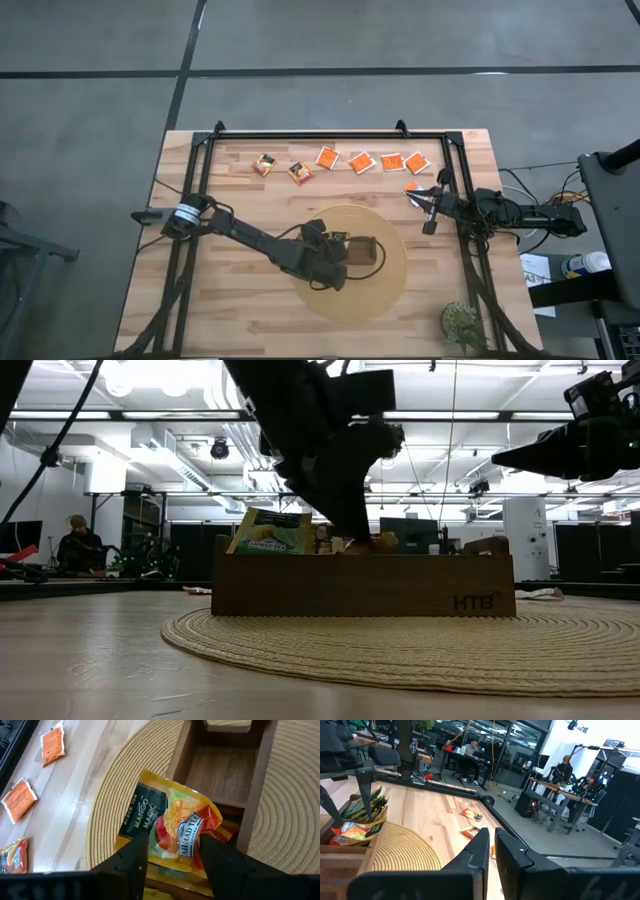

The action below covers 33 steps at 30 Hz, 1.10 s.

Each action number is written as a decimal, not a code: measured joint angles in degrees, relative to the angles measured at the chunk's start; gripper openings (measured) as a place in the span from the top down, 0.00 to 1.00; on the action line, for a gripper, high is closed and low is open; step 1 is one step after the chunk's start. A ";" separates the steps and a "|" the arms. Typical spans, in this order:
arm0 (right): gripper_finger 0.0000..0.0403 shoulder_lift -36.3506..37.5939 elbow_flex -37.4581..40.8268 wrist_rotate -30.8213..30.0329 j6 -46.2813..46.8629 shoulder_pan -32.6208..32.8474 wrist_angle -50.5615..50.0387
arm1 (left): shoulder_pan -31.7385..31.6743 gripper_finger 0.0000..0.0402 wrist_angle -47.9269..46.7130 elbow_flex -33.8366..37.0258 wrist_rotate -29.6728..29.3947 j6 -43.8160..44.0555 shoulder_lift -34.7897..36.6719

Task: Pick & Place Tea
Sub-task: Put the yellow tea bag into the middle section of the wooden organizer

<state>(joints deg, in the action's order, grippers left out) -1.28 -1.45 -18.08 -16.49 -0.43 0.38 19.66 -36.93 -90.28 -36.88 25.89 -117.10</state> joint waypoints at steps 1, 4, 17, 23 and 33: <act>0.93 0.00 -0.01 0.01 -0.01 0.02 0.00 | 0.00 0.56 -0.09 -0.36 0.02 0.00 0.00; 0.93 0.00 -0.02 -0.01 -0.02 0.02 0.00 | 0.16 0.56 -0.47 -1.99 0.82 0.06 0.02; 0.93 0.00 -0.02 -0.01 -0.01 0.02 0.00 | 1.33 0.82 -1.70 -3.15 4.58 -3.50 0.13; 0.93 0.00 0.00 -0.01 -0.02 0.02 0.00 | 1.09 0.99 0.38 -2.34 4.92 -5.08 0.13; 0.93 0.00 -0.01 0.00 0.00 0.01 0.00 | 0.68 1.00 2.91 -1.48 6.43 -6.40 0.11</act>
<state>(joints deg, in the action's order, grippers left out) -1.28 -1.46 -18.07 -16.49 -0.42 0.38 20.34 -34.02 -91.76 -30.46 19.49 -116.99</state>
